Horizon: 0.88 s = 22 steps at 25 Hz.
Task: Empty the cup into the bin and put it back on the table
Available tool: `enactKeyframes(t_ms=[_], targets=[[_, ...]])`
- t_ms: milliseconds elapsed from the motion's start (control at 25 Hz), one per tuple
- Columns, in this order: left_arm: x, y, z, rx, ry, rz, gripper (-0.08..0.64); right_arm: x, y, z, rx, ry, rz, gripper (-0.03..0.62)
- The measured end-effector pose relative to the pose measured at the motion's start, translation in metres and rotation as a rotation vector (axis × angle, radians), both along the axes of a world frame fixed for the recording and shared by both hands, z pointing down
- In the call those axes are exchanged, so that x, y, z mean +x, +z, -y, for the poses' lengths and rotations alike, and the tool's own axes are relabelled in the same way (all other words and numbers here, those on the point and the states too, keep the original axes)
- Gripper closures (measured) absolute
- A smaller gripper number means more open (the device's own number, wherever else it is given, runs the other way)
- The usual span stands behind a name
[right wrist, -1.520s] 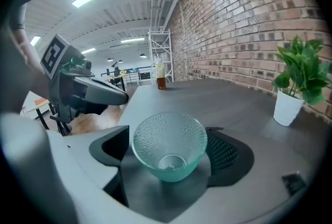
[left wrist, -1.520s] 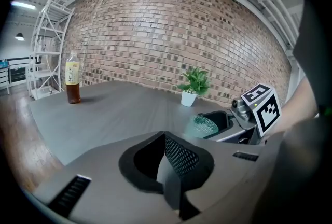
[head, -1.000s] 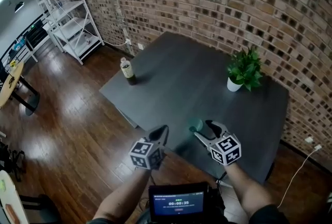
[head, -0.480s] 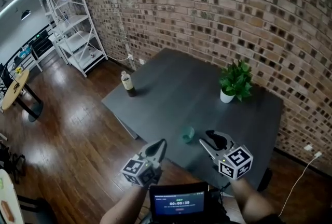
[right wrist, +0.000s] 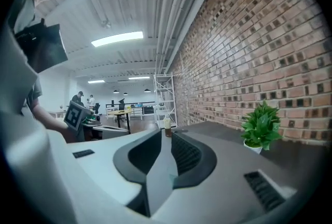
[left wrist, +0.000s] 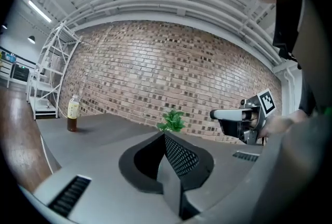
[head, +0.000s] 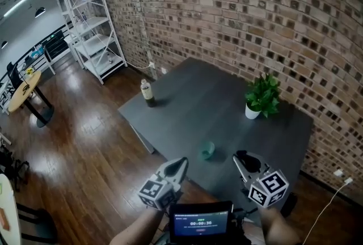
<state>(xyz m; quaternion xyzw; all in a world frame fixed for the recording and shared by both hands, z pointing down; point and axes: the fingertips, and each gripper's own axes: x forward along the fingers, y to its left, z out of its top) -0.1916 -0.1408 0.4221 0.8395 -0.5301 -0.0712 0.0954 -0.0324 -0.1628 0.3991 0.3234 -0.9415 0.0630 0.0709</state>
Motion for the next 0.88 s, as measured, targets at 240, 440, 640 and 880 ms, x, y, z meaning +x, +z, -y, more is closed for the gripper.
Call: enactKeyframes(t_ms=[240,440,640,880], targets=[[0.011,-0.014,-0.009,0.024,0.02,-0.012,0.569,0.014,-0.013,-0.004,0.017,0.039,0.022,0.581],[0.009,-0.022,-0.012,0.024,0.01,-0.061,0.569,0.02,-0.012,-0.005,0.006,0.06,0.034,0.588],[0.007,-0.045,-0.012,0.073,0.007,-0.044,0.569,0.026,-0.018,-0.007,0.017,0.081,0.044,0.588],[-0.003,-0.059,-0.01,0.106,-0.012,-0.102,0.569,0.023,-0.02,-0.005,0.019,0.074,0.035,0.589]])
